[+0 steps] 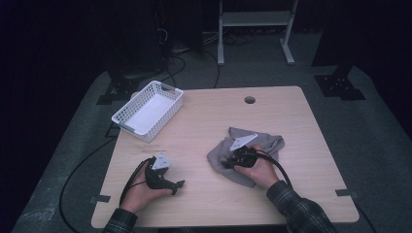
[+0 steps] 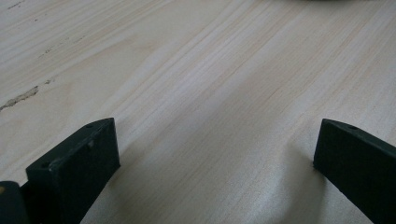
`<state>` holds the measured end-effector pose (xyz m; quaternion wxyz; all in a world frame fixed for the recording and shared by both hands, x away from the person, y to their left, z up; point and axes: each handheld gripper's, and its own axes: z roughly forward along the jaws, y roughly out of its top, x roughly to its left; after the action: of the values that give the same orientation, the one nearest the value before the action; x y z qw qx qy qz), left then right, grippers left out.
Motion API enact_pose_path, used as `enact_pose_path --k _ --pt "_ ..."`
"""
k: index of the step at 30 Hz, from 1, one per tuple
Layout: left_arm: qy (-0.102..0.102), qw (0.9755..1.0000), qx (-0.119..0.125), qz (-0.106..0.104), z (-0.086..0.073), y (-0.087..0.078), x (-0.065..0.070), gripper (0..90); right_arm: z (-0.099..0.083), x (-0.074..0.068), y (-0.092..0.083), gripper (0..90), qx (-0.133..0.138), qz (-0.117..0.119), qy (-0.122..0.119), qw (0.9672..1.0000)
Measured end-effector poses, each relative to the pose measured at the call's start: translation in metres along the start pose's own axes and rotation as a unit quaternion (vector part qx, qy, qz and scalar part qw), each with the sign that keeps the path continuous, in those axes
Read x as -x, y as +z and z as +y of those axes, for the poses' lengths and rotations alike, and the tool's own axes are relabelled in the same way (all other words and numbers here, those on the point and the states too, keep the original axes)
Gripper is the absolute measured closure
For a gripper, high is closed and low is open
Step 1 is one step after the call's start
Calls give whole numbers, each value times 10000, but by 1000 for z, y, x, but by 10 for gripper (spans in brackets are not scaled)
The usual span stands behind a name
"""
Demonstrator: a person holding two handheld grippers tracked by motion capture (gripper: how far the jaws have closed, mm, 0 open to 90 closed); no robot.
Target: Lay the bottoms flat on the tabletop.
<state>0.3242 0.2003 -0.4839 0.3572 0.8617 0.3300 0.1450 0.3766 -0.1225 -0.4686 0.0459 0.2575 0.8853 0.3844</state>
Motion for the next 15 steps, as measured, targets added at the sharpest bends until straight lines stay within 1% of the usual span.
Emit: enact_pose_path --k 3,6,9,12,15 --pt "0 10000 -1 0 0 0 0 0 7 -4 -2 844 97 48 -34 9999" --pt "0 10000 1 -1 0 0 0 0 12 -5 -8 846 217 52 -45 9997" --pt "-15 10000 14 -1 0 0 0 0 16 -3 -21 846 449 37 39 9990" --pt "-15 10000 14 -1 0 0 0 0 19 1 -37 847 644 -53 46 9979" --pt "0 10000 10 0 0 0 0 0 20 8 -53 848 828 -222 83 9963"
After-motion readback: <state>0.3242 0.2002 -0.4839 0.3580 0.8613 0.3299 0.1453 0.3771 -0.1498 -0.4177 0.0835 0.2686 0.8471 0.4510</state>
